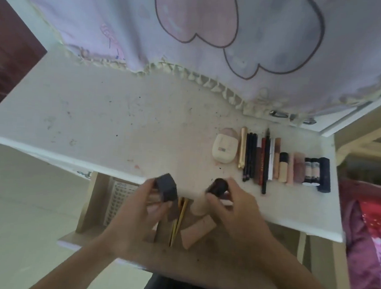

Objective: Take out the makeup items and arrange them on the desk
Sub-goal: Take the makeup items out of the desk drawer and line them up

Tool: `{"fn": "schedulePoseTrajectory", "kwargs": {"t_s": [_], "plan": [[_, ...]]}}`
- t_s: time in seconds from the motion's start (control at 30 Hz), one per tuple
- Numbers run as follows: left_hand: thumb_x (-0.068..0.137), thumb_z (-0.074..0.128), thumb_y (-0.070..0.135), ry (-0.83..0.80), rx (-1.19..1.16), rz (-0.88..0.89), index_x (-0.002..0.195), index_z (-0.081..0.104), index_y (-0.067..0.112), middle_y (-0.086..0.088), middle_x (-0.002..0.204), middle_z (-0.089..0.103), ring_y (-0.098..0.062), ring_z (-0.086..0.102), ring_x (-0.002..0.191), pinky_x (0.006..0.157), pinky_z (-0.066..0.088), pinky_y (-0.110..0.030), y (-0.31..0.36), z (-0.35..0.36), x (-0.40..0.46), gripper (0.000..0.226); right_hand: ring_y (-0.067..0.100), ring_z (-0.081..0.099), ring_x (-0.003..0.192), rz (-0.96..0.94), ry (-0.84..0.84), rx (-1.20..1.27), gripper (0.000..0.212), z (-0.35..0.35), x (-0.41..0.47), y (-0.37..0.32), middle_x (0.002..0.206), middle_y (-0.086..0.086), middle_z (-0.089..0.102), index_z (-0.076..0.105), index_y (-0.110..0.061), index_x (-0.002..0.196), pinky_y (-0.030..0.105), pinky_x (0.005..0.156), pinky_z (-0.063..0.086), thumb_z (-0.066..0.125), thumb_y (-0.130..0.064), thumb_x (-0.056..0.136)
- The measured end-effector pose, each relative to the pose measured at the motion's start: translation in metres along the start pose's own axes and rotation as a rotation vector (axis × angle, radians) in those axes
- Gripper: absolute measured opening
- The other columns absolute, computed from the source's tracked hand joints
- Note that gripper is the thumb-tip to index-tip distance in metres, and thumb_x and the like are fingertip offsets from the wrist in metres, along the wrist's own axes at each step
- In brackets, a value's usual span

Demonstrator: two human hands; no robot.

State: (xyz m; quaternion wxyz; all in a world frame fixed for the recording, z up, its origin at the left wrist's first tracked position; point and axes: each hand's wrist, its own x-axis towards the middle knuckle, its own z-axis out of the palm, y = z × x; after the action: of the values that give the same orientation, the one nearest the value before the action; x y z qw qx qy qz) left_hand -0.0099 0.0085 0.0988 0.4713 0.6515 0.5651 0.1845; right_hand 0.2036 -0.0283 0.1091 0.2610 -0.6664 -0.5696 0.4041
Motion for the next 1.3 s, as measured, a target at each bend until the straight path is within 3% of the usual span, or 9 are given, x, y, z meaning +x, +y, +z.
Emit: {"fn": "schedulePoseTrajectory", "kwargs": {"t_s": [0.1, 0.23, 0.63, 0.77, 0.83, 0.93, 1.07, 1.17, 1.3], "plan": [[0.085, 0.066, 0.012, 0.137, -0.045, 0.096, 0.114, 0.047, 0.024, 0.014, 0.103, 0.058, 0.002, 0.057, 0.097, 0.074, 0.047, -0.004, 0.050, -0.017, 0.064, 0.036, -0.012, 0.051, 0.081, -0.083, 0.253, -0.019, 0.017, -0.053, 0.058, -0.026, 0.087, -0.025, 0.050, 0.046, -0.026, 0.101, 0.002, 0.069, 0.041, 0.059, -0.027, 0.090], [0.086, 0.064, 0.017, 0.229, -0.015, 0.202, 0.120, 0.049, 0.014, 0.007, 0.109, 0.057, -0.006, 0.053, 0.099, 0.079, 0.045, -0.020, 0.086, -0.005, 0.167, 0.037, 0.011, 0.054, 0.085, -0.048, 0.436, -0.071, 0.014, -0.077, 0.149, -0.027, 0.092, -0.006, 0.055, 0.048, -0.017, 0.100, 0.023, 0.075, 0.043, 0.057, -0.026, 0.092], [0.086, 0.061, 0.017, 0.141, -0.017, 0.226, 0.118, 0.050, 0.010, -0.005, 0.115, 0.059, -0.020, 0.056, 0.102, 0.083, 0.047, -0.030, 0.094, 0.026, 0.262, 0.034, 0.027, 0.059, 0.087, 0.060, 0.506, -0.211, 0.025, -0.063, 0.223, 0.002, 0.096, 0.013, 0.060, 0.052, -0.001, 0.104, 0.043, 0.078, 0.051, 0.053, -0.023, 0.093], [0.087, 0.063, 0.024, 0.149, 0.018, 0.228, 0.138, 0.035, 0.015, -0.004, 0.132, 0.050, -0.016, 0.052, 0.114, 0.091, 0.046, -0.028, 0.087, 0.023, 0.240, 0.059, 0.022, 0.053, 0.109, 0.035, 0.499, -0.176, 0.036, -0.063, 0.198, -0.007, 0.121, 0.011, 0.053, 0.047, -0.007, 0.124, 0.033, 0.090, 0.046, 0.054, -0.023, 0.092], [0.090, 0.059, 0.023, 0.237, 0.047, 0.234, 0.132, 0.041, 0.016, 0.002, 0.115, 0.055, -0.008, 0.055, 0.099, 0.083, 0.048, -0.022, 0.073, 0.017, 0.201, 0.046, 0.015, 0.048, 0.113, -0.065, 0.528, -0.170, 0.039, -0.056, 0.155, -0.011, 0.128, 0.006, 0.050, 0.045, -0.010, 0.130, 0.023, 0.096, 0.041, 0.053, -0.018, 0.093], [0.093, 0.054, 0.017, 0.236, 0.103, 0.221, 0.103, 0.052, 0.023, 0.017, 0.083, 0.053, 0.000, 0.054, 0.074, 0.065, 0.046, -0.016, 0.028, 0.020, 0.109, 0.012, 0.000, 0.054, 0.091, -0.277, 0.348, -0.202, 0.028, -0.015, 0.065, 0.011, 0.105, -0.004, 0.062, 0.058, -0.014, 0.117, 0.010, 0.082, 0.046, 0.048, -0.026, 0.093], [0.095, 0.049, 0.025, -0.154, 0.286, 0.092, 0.106, 0.058, 0.025, 0.010, 0.085, 0.063, -0.007, 0.058, 0.074, 0.064, 0.043, -0.024, -0.055, 0.060, 0.011, 0.014, 0.010, 0.055, 0.110, 0.081, -0.222, -0.369, 0.037, 0.053, -0.005, 0.081, 0.124, -0.004, 0.056, 0.052, -0.024, 0.126, 0.013, 0.089, 0.038, 0.037, -0.038, 0.095], [0.097, 0.042, 0.030, -0.261, 0.479, -0.071, 0.124, 0.048, 0.023, 0.000, 0.102, 0.063, -0.018, 0.061, 0.090, 0.074, 0.047, -0.027, -0.094, 0.092, 0.013, 0.029, 0.021, 0.047, 0.121, 0.296, -0.210, -0.338, 0.041, 0.073, -0.004, 0.120, 0.138, 0.006, 0.040, 0.034, -0.022, 0.138, 0.031, 0.096, 0.042, 0.042, -0.026, 0.098], [0.099, 0.037, 0.020, -0.220, 0.709, -0.210, 0.136, 0.034, 0.017, -0.009, 0.108, 0.063, -0.027, 0.064, 0.092, 0.073, 0.052, -0.037, -0.109, 0.124, 0.049, 0.038, 0.028, 0.039, 0.128, 0.231, -0.174, -0.376, 0.051, 0.089, 0.019, 0.136, 0.143, 0.006, 0.034, 0.030, -0.021, 0.143, 0.035, 0.099, 0.042, 0.044, -0.020, 0.094]]}}
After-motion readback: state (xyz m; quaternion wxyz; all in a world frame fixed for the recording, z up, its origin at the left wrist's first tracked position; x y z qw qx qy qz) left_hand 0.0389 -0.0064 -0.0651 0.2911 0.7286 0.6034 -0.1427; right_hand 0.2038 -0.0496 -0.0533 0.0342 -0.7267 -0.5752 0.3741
